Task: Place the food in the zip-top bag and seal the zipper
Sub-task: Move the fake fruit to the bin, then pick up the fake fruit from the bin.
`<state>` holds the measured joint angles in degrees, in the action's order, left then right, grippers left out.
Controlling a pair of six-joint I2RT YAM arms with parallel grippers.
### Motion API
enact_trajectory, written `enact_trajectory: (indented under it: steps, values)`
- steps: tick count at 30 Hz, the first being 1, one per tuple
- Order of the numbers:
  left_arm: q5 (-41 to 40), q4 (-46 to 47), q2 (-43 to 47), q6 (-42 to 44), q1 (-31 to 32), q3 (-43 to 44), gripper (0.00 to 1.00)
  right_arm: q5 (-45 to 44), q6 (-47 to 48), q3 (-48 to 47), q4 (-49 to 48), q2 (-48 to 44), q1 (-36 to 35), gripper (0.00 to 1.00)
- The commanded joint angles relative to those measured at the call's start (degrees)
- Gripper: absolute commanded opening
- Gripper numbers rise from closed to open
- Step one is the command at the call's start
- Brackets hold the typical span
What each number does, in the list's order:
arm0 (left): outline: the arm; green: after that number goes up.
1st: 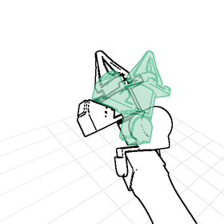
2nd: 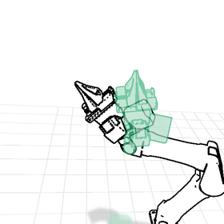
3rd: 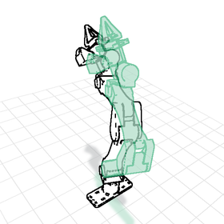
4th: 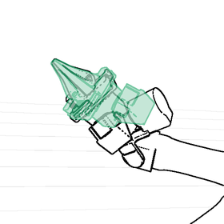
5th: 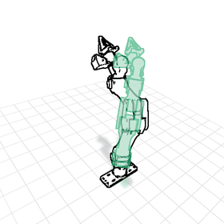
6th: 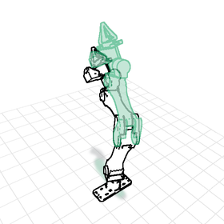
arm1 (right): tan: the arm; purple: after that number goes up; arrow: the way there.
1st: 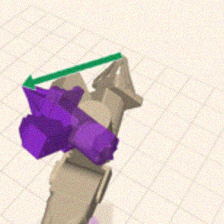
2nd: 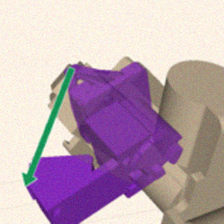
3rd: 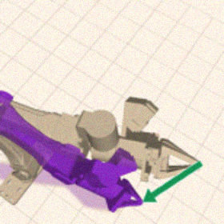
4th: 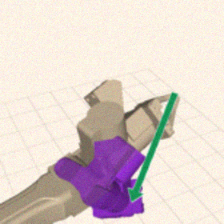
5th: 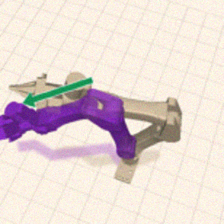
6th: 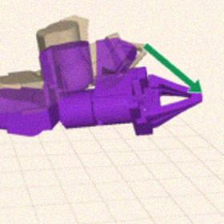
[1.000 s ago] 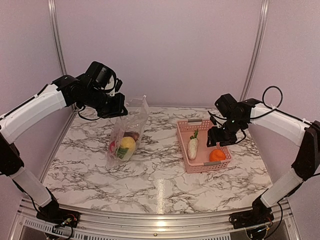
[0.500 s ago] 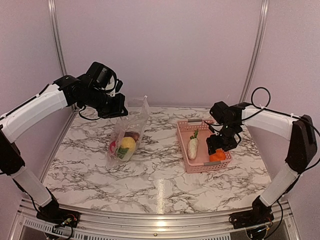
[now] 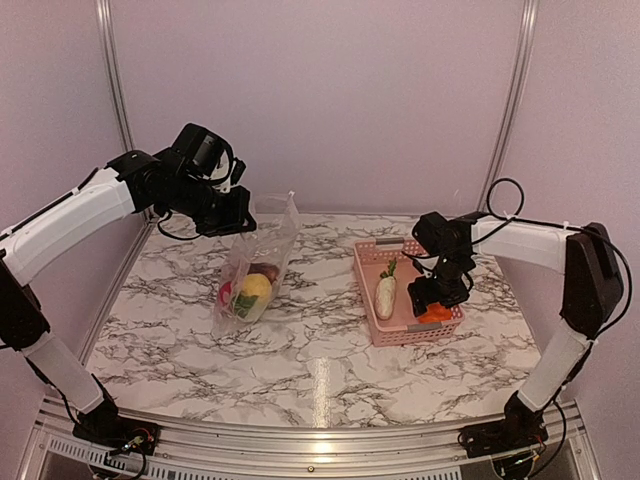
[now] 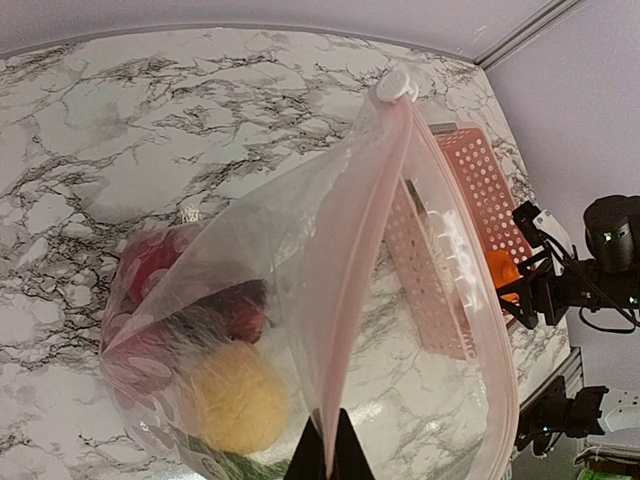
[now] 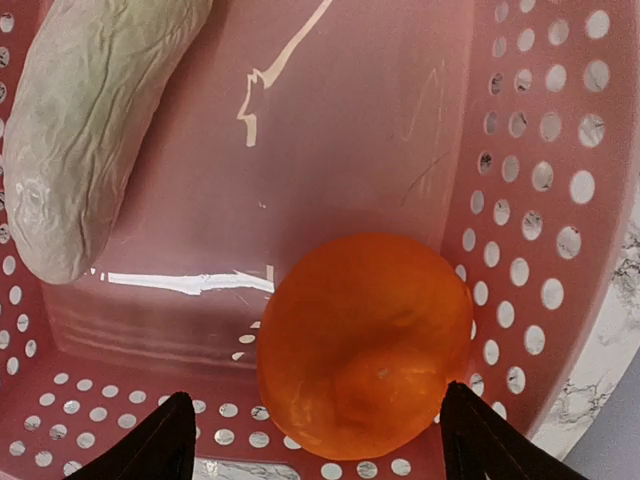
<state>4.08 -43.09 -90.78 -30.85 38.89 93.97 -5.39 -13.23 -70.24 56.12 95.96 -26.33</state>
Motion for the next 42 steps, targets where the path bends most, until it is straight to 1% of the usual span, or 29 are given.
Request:
enact_trajectory:
  steps: [1,6,9,11,15,20,24,27,30,34,42]
  values:
    - [0.3,0.5,-0.5,0.2,-0.4,0.2,0.0,0.8,0.1,0.8,-2.5,1.6,0.3,0.81]
    - [0.3,0.5,-0.5,0.2,-0.4,0.0,0.0,2.7,-0.3,1.2,-4.3,2.9,0.3,0.79]
    - [0.3,0.5,-0.5,0.0,-0.5,-0.1,0.0,4.7,-0.9,0.9,-5.9,3.8,0.2,0.75]
    - [0.4,0.5,-0.6,0.0,-0.5,0.0,0.0,8.5,-1.3,0.3,-7.2,4.5,0.1,0.73]
    - [0.3,0.6,-0.9,0.1,-0.5,0.0,0.0,11.6,-1.1,-2.7,-8.7,6.1,-0.9,0.71]
    - [0.5,0.7,-1.2,-0.1,-0.5,0.1,0.0,13.0,-0.4,-8.9,-7.2,6.8,-2.6,0.7]
    - [0.7,1.1,-1.6,-0.2,-0.5,0.0,0.0,12.2,0.2,-13.7,-3.7,6.1,-2.9,0.7]
    - [0.9,1.5,-2.0,-0.4,-0.6,0.0,0.0,9.2,1.5,-15.7,-0.7,5.1,-2.8,0.71]
    - [1.1,1.9,-2.4,-0.4,-0.6,0.1,0.0,4.8,2.9,-16.6,2.3,4.7,-2.5,0.75]
    - [1.6,2.0,-3.0,-0.3,-0.6,0.4,0.0,1.0,3.8,-15.9,4.3,4.0,-1.8,0.78]
    - [2.4,2.0,-3.8,0.4,-1.0,1.3,0.0,-0.6,3.0,-12.1,3.2,4.1,0.7,0.83]
